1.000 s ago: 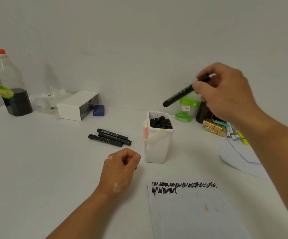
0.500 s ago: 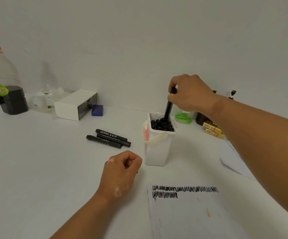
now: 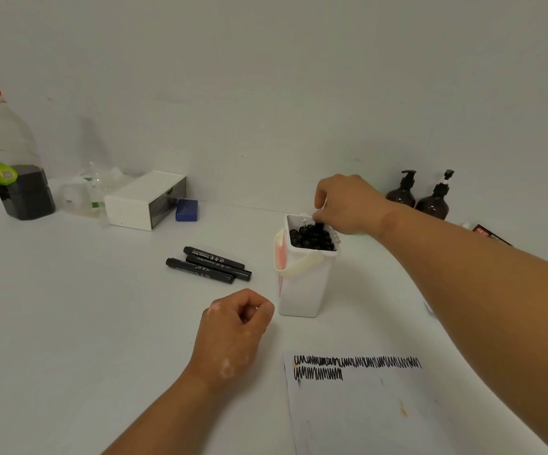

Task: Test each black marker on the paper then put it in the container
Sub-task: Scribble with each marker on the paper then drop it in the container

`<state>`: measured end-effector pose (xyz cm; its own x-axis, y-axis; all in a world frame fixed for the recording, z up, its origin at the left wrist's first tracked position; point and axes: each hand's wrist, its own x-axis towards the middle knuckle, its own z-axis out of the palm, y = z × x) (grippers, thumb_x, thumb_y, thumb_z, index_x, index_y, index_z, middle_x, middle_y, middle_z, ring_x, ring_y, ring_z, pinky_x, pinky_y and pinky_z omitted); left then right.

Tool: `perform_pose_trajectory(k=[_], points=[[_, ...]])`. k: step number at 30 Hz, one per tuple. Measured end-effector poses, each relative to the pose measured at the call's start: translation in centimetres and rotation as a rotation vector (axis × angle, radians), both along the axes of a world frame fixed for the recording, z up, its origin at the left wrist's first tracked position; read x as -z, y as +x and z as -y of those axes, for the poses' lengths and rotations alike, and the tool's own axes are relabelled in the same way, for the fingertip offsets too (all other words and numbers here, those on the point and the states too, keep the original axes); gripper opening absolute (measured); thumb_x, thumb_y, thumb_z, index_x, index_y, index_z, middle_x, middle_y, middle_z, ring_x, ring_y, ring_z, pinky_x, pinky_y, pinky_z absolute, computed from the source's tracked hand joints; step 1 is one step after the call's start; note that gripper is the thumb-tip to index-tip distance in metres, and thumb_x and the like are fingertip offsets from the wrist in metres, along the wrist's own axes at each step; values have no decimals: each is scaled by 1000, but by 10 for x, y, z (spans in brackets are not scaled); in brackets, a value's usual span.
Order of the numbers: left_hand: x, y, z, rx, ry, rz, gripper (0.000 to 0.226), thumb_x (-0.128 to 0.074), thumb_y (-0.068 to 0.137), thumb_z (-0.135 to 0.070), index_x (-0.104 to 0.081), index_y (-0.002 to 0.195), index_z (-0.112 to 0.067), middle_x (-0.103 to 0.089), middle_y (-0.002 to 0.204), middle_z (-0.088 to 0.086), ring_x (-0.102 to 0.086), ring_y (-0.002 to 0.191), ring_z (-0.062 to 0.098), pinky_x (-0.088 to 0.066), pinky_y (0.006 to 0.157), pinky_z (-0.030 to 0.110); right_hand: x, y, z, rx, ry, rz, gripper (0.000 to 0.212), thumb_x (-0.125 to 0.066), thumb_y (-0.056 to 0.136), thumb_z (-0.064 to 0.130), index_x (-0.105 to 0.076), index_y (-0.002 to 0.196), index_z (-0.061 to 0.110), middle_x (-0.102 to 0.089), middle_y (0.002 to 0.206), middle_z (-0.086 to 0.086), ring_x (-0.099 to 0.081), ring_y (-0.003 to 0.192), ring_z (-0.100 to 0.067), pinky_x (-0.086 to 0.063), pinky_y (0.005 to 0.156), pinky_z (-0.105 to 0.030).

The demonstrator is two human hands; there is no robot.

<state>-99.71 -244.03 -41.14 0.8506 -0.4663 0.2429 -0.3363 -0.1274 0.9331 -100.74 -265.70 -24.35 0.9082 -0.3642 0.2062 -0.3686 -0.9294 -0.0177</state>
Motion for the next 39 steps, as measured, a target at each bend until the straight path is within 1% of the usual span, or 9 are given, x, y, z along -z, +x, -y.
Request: perform_pose_trajectory(k=[5, 9, 12, 20, 24, 30, 33, 36, 39], points=[[2, 1, 1, -6, 1, 0, 17, -70, 87, -29, -69, 70, -30, -62, 61, 3, -59, 60, 17, -44, 51, 13, 8, 1, 0, 31, -24, -46, 29, -55, 98, 25, -77, 99, 7, -73, 101, -11, -66, 98, -31, -59, 86, -43], [2, 2, 0, -2, 5, -2, 16, -69, 88, -29, -69, 71, -31, -62, 61, 2, -56, 55, 9, -42, 49, 13, 10, 0, 8, 45, 45, 5, 29, -53, 95, 23, -78, 95, 7, -75, 92, -10, -67, 91, -29, -59, 81, -40], [2, 2, -1, -9, 17, -1, 16, -69, 88, -30, -69, 72, -32, -63, 61, 0, -62, 63, 16, -45, 51, 13, 9, -9, 11, 33, 109, 137, 20, -58, 93, 24, -75, 85, 18, -74, 88, 2, -64, 87, -21, -48, 71, -27], [0, 3, 0, -25, 40, 22, 15, -68, 88, -31, -69, 73, -33, -65, 63, -1, -53, 50, 4, -42, 48, 12, 49, -102, -5, 39, 414, 579, 18, -75, 86, 32, -68, 70, 34, -67, 68, 19, -59, 68, 11, -37, 58, -16], [-1, 1, -1, -39, 75, 65, 16, -69, 87, -30, -69, 71, -31, -67, 64, 0, -54, 53, 3, -44, 51, 12, 99, -142, -17, 104, 533, 478, 15, -76, 85, 37, -72, 71, 34, -67, 73, 30, -60, 69, 9, -38, 55, -12], [-4, -5, -5, -51, 159, 135, 19, -69, 88, -27, -70, 70, -27, -68, 65, -3, -60, 59, 11, -44, 53, 13, 150, -161, -23, 133, 569, 342, 15, -74, 85, 35, -71, 70, 34, -67, 72, 28, -62, 69, 3, -44, 56, -12], [-5, -4, -7, -62, 240, 185, 14, -68, 89, -26, -72, 76, -29, -69, 67, -12, -61, 62, 3, -45, 57, 10, 160, -164, -26, 94, 567, 326, 15, -73, 83, 36, -69, 69, 35, -67, 71, 27, -61, 67, 2, -45, 57, -13], [-7, 15, -11, -146, 440, 386, 9, -65, 91, -20, -72, 88, -26, -69, 82, -14, -60, 70, 4, -47, 69, 14, 163, -165, -26, 58, 581, 333, 15, -73, 83, 36, -69, 69, 35, -67, 69, 25, -61, 66, 2, -46, 59, -14], [-10, 49, -14, -203, 631, 509, 22, -61, 92, -13, -71, 112, -17, -68, 110, 2, -61, 97, 19, -48, 89, 28, 162, -162, -24, 42, 608, 363, 15, -73, 83, 35, -69, 68, 35, -67, 68, 25, -60, 65, 1, -47, 60, -15]])
